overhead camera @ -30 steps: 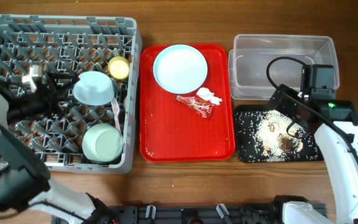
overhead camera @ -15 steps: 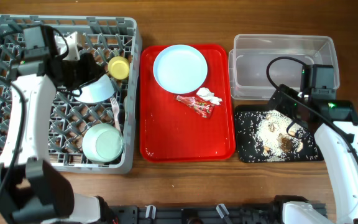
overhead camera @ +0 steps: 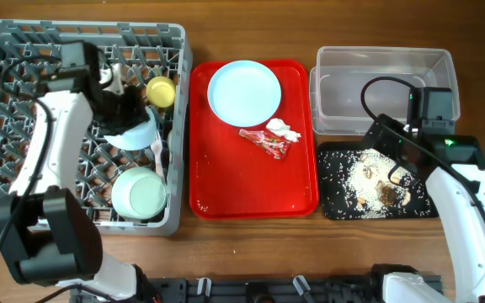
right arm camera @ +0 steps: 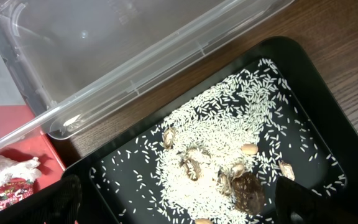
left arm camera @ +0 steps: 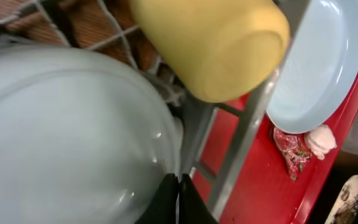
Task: Sort waste into correct bins and load items into the dishwasher rack
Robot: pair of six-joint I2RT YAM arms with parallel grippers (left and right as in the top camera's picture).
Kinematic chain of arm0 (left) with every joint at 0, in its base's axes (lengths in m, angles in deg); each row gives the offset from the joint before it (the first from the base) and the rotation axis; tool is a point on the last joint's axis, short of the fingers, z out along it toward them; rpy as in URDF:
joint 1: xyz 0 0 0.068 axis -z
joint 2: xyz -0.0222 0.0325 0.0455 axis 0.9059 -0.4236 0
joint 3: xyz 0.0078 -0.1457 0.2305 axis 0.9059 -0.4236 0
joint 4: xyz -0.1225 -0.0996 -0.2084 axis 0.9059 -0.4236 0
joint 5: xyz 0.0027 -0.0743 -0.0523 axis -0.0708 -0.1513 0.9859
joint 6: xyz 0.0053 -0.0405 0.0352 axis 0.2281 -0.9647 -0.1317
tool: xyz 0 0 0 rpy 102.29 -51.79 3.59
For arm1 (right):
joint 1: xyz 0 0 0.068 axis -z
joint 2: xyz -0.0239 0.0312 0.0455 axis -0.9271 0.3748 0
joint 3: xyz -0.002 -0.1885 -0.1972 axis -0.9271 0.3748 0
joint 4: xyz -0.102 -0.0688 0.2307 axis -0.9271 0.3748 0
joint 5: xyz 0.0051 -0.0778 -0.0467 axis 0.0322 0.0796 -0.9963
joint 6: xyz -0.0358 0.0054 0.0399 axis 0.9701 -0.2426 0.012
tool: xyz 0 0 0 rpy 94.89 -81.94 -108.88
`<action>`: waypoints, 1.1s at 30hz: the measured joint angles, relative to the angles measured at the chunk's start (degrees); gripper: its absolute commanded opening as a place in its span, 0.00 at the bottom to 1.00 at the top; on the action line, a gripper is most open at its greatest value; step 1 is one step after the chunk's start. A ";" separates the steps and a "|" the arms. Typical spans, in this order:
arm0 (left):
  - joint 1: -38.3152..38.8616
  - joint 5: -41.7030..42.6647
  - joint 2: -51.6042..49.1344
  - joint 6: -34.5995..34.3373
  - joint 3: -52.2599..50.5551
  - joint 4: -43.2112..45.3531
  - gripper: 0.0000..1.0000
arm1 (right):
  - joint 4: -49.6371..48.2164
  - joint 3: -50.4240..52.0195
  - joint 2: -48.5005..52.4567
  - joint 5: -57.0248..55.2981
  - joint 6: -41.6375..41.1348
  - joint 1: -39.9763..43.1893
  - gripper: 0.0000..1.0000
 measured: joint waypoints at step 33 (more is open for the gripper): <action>8.74 -27.19 6.64 -11.76 -4.72 5.16 0.13 | 0.00 0.00 0.00 0.00 0.00 0.00 1.00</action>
